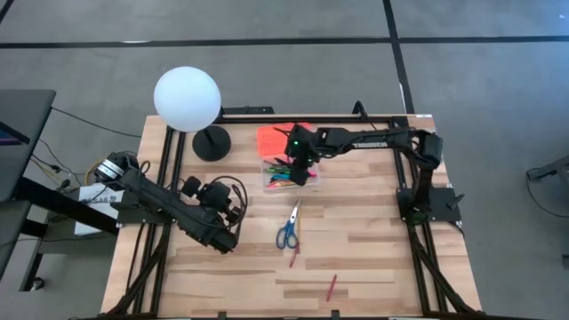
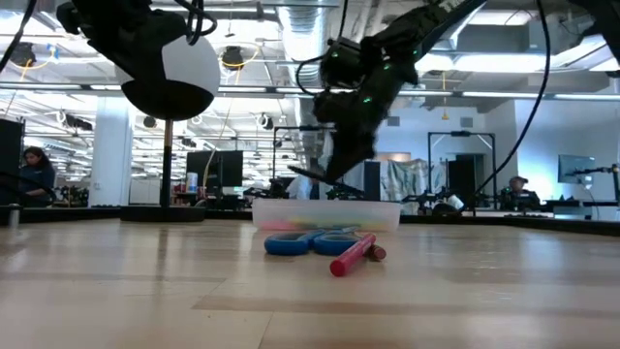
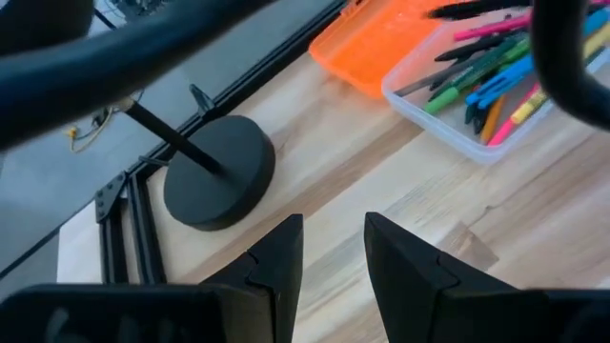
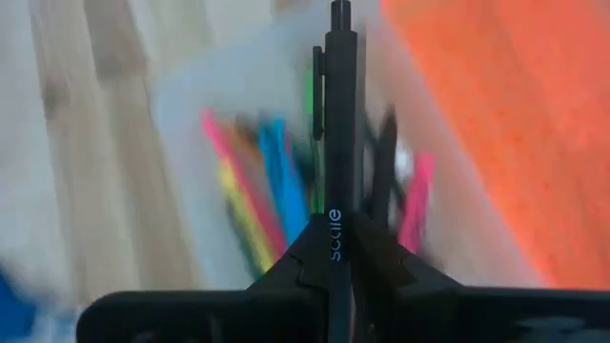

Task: Pick & place school supplies into a supply box
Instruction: Put the black pen into the supply box, then put the blue scissor into the supply box

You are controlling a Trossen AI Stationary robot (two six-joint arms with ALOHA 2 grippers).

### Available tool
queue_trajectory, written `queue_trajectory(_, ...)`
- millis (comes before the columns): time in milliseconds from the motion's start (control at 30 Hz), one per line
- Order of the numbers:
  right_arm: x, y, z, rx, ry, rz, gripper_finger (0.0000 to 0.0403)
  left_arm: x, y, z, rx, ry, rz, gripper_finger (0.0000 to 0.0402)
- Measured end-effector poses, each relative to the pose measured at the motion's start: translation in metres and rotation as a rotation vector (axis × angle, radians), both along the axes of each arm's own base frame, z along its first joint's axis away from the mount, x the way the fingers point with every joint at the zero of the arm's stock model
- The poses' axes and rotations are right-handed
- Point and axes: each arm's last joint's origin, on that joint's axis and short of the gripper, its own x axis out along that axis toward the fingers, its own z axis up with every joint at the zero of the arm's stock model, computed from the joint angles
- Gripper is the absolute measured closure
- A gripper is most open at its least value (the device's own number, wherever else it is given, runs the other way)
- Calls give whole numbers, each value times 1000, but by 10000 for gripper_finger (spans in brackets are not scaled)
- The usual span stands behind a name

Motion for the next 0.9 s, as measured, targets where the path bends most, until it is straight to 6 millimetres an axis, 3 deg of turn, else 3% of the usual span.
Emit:
queue_trajectory(733,-2,-2,-2,23,31,-27,312,7,-3,-4,-81,-29,-3,292)
queue_trajectory(900,-7,8,19,8,-6,17,299,21,-11,-8,-161,-130,-59,292)
